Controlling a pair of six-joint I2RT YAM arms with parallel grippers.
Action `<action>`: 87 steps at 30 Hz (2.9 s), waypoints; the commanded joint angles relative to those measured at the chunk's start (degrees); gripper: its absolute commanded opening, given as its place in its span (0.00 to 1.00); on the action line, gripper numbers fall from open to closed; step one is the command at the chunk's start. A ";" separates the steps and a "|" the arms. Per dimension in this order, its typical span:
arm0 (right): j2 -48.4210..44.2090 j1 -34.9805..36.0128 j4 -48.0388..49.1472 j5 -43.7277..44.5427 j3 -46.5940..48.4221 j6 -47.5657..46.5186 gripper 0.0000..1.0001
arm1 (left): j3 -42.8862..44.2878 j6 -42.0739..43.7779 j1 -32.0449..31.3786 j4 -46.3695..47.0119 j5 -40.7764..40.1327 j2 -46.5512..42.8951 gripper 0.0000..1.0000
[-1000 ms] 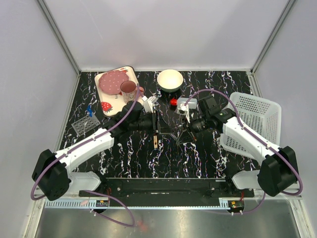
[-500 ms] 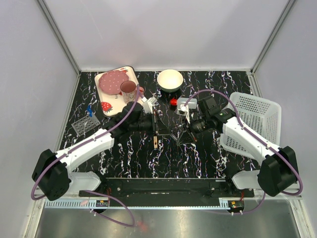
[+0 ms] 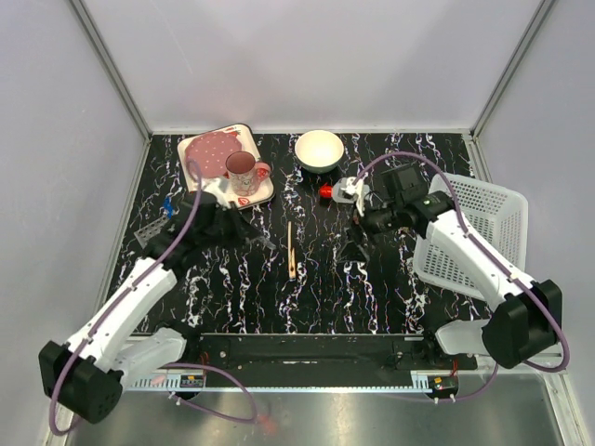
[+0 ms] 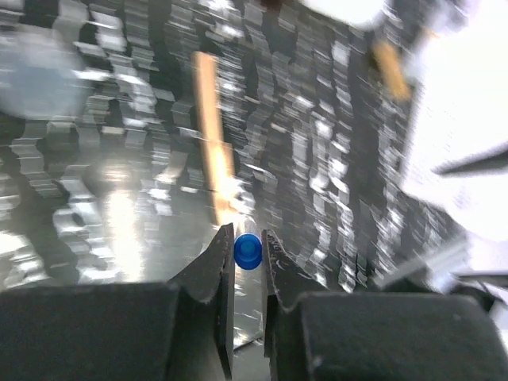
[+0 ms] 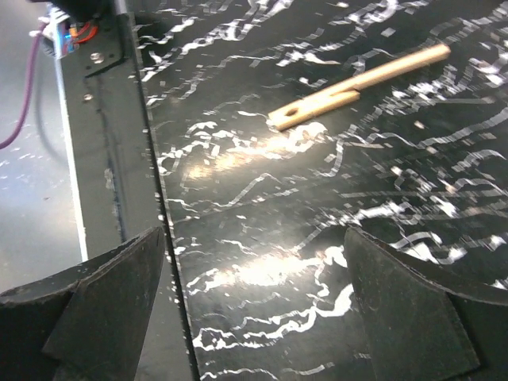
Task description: Organize the chemistry lab equipment
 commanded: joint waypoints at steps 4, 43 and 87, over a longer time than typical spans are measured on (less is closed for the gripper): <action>-1.61 -9.69 1.52 -3.05 -1.76 -1.27 1.00 | 1.96 12.64 15.98 -11.85 -26.44 -3.95 0.06; -2.49 -11.01 3.55 0.63 -7.58 -5.66 1.00 | 16.55 19.68 43.06 9.17 -28.30 32.17 0.07; -5.91 -14.09 1.35 -2.18 -7.06 -8.56 1.00 | 3.55 21.08 43.15 2.23 -14.69 3.00 0.99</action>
